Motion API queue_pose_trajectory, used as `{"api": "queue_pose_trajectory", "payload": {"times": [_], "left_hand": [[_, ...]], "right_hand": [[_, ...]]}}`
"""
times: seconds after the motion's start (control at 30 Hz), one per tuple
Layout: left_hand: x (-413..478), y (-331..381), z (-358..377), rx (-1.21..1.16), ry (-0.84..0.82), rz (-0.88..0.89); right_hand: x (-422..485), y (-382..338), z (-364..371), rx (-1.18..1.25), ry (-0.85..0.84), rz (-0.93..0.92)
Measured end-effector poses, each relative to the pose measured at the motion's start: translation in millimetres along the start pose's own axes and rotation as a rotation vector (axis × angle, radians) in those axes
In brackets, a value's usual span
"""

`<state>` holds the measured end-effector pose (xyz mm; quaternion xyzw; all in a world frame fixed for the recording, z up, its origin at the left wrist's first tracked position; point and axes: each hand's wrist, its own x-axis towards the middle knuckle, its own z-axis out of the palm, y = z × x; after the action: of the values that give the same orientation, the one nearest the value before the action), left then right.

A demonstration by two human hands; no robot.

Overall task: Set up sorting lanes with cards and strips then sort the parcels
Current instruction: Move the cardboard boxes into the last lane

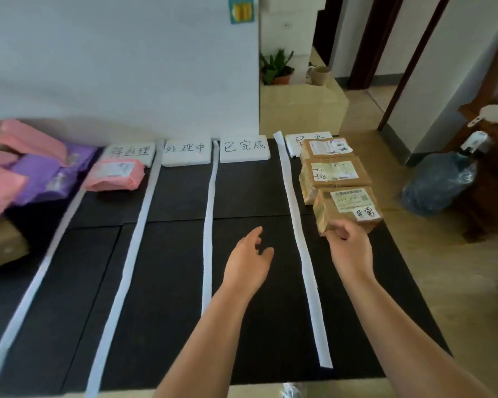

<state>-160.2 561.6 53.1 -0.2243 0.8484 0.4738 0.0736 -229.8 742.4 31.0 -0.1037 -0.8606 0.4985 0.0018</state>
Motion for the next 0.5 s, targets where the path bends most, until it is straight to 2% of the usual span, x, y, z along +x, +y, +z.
{"api": "queue_pose_trajectory", "payload": {"times": [0.17,0.33,0.5], "left_hand": [[-62.4,-67.4,-83.7,0.053,0.173,-0.021],[-133.7,-141.7,-176.3,0.022,0.357,-0.096],[-206.9,-219.6,-252.2,-0.024,0.474,-0.207]], "right_hand": [[-88.8,-37.4,65.2,0.037,-0.146,-0.033],[-192.3,-71.5,140.2,0.039,-0.358,-0.159],[-290.0,-107.1,208.4,0.055,-0.557,-0.273]]}}
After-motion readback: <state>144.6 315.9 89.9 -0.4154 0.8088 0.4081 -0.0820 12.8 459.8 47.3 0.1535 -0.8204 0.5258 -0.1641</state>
